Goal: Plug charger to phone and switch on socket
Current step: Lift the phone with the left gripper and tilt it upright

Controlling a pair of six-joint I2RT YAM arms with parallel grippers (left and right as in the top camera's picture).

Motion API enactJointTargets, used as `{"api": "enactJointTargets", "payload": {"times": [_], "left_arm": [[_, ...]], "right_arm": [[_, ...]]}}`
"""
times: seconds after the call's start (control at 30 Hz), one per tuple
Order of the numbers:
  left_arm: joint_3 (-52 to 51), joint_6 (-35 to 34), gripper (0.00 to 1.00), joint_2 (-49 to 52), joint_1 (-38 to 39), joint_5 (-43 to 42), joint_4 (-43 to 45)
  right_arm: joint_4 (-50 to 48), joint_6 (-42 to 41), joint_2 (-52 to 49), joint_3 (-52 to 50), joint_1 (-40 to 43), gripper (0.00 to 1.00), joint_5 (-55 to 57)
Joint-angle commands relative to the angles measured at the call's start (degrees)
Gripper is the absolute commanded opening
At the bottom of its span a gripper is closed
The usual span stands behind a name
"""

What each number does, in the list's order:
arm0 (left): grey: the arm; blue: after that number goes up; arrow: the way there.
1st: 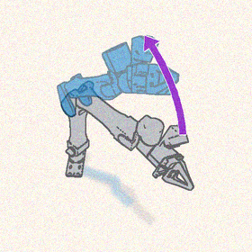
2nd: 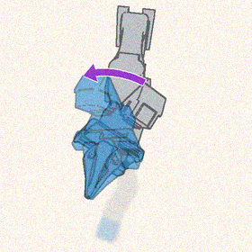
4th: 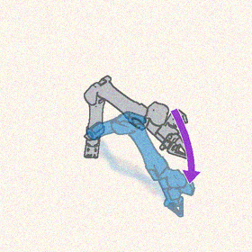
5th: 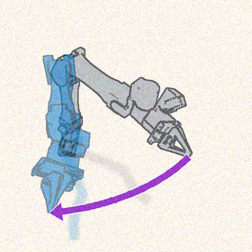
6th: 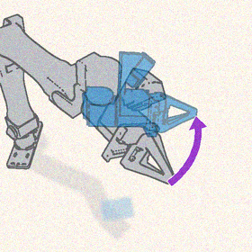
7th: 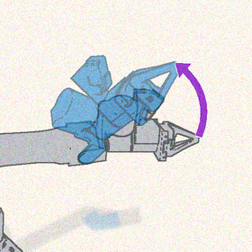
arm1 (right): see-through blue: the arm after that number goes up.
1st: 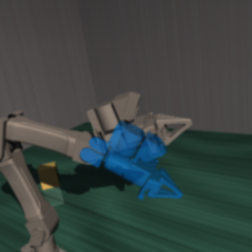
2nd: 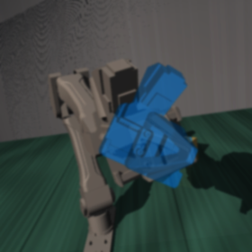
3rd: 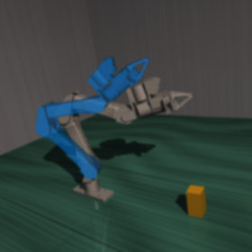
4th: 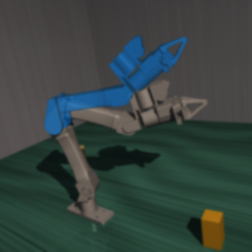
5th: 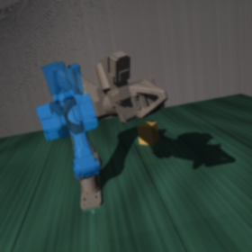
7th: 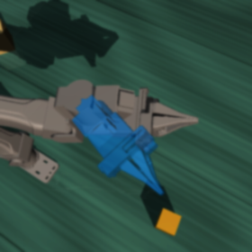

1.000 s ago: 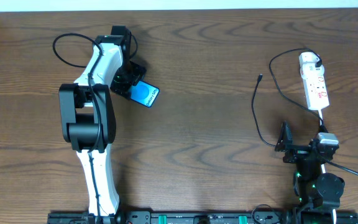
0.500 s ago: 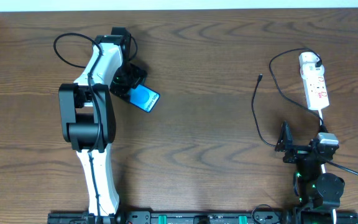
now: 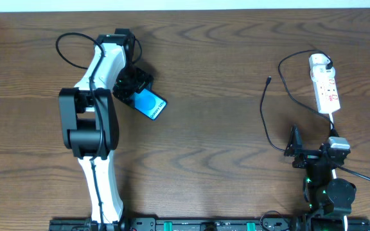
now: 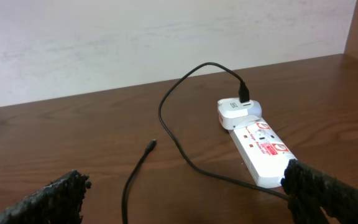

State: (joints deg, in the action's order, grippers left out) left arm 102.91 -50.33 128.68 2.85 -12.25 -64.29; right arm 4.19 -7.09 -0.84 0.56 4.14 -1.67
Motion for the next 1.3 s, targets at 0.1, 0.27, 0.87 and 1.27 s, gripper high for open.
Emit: {"api": "enactJointTargets", "payload": {"times": [0.1,0.27,0.87,1.27], "left_arm": [[1.97,3.85,0.73,-4.76,0.07,-4.59,-2.56],[1.97,7.06,0.73,-4.98,0.07,-10.36,-2.99],[1.97,16.92,0.72,-4.98,0.11,-30.97,-6.19],[1.97,27.45,0.72,-4.98,0.24,-37.46,-12.90]], "right_arm": [[-0.02,0.52,0.46,-0.26,-0.44,0.99,0.04],[0.00,0.52,0.46,-0.26,-0.44,0.99,0.02],[0.00,0.52,0.46,-0.26,-0.44,0.99,0.04],[0.00,0.52,0.46,-0.26,-0.44,0.99,0.02]]}}
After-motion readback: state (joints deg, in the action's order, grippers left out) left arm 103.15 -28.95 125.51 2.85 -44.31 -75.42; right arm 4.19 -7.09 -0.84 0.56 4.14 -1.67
